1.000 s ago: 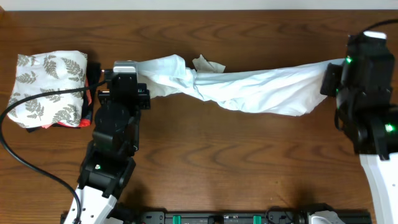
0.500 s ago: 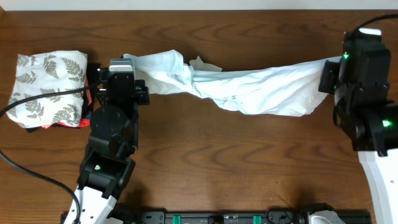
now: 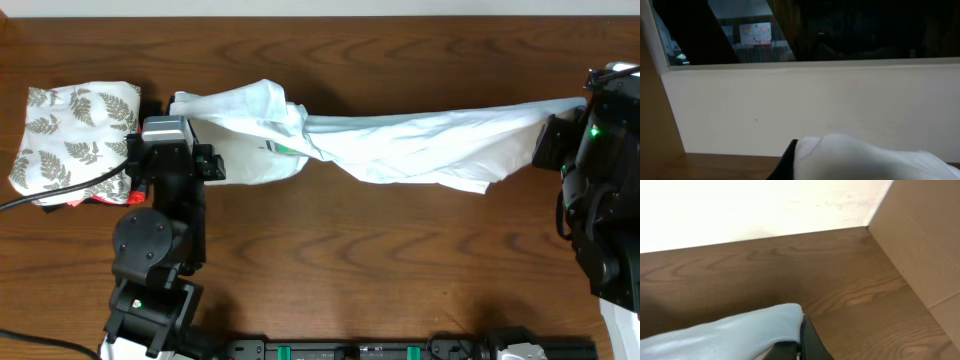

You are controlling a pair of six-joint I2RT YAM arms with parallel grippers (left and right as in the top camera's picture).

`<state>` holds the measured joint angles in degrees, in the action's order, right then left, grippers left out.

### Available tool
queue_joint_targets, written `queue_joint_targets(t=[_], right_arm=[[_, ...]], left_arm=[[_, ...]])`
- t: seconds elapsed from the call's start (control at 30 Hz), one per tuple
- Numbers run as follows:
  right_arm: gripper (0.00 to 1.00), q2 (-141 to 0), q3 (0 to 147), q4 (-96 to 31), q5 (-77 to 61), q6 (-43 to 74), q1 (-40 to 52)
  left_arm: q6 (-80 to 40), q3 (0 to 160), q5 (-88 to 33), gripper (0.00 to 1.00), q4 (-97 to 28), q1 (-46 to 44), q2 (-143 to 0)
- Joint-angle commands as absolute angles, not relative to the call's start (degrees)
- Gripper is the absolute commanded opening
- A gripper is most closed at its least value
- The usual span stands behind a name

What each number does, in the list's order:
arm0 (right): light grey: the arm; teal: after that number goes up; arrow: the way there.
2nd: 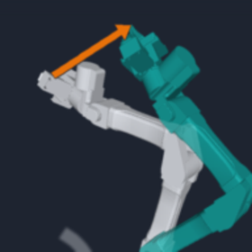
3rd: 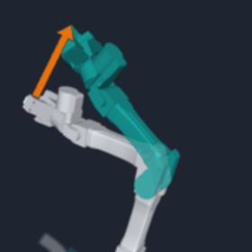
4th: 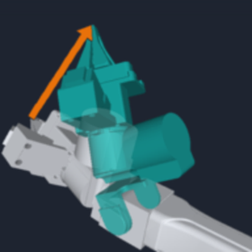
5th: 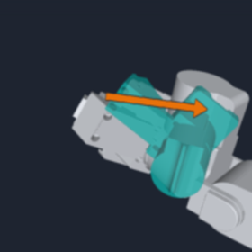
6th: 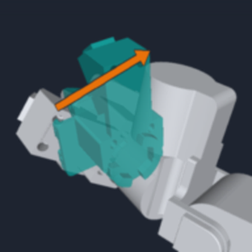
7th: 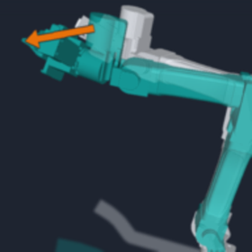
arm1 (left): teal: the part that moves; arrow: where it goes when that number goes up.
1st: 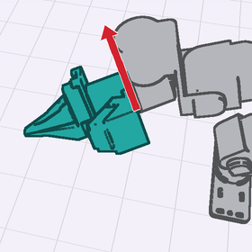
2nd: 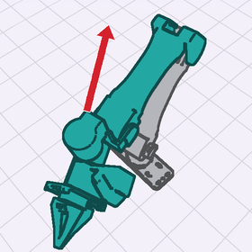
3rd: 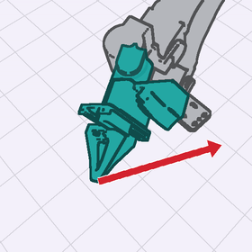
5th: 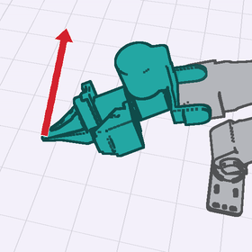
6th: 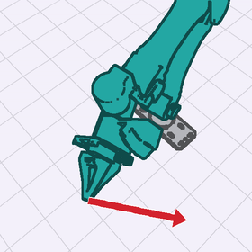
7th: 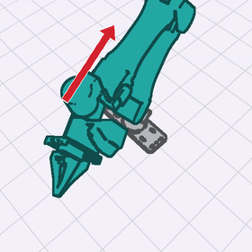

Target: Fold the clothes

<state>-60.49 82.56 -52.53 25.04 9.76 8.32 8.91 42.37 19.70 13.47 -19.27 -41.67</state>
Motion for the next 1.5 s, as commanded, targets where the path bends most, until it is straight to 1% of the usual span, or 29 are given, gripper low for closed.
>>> queue_joint_targets(t=[0.0,0.2,0.33,0.43,0.57,0.7,0.8,0.87,1.0,1.1,1.23,1.37,1.47], right_arm=[[0.01,-59.83,83.26,-52.47,25.43,8.01,7.88],[0.01,-65.01,83.26,-51.57,24.99,5.82,7.88],[0.01,-72.14,83.26,-49.74,24.08,4.51,7.88],[0.01,-78.02,83.26,-47.24,22.87,2.98,7.88],[0.01,-86.63,83.26,-41.39,22.26,1.63,7.66],[0.01,-93.73,83.26,-27.90,23.18,1.56,6.24],[0.01,-94.72,83.55,-16.27,25.98,0.73,4.97],[0.01,-94.15,85.30,-11.51,28.36,0.78,3.84],[0.01,-93.58,90.98,-12.23,31.33,3.27,1.39],[0.01,-93.58,93.03,-14.85,27.75,3.79,-0.12],[0.01,-94.13,93.01,-20.62,23.59,3.81,-0.84],[0.01,-95.00,92.99,-27.35,22.35,3.81,-0.78],[0.01,-95.18,92.99,-30.50,22.39,3.79,-0.80]], left_arm=[[9.32,44.62,20.67,0.06,13.82,-18.94,-40.53],[9.19,44.60,20.64,0.06,13.85,-18.94,-44.77],[9.19,44.60,20.64,0.06,15.35,-18.94,-53.08],[9.21,44.60,20.62,0.06,20.14,-18.92,-61.39],[9.21,44.95,20.62,0.06,32.49,-18.00,-74.22],[9.21,47.44,20.67,0.06,51.35,-14.92,-86.96],[10.39,52.07,20.67,0.06,63.90,-12.60,-93.51],[11.38,57.17,20.67,0.06,66.06,-11.33,-95.39],[11.33,65.67,20.62,0.06,60.49,-10.28,-95.48],[11.31,69.87,19.42,0.06,52.10,-10.31,-95.48],[11.31,70.37,19.29,0.06,40.77,-10.31,-95.48],[11.31,70.37,19.31,0.06,29.43,-10.31,-95.48],[11.33,70.37,19.33,0.06,25.71,-10.31,-95.46]])
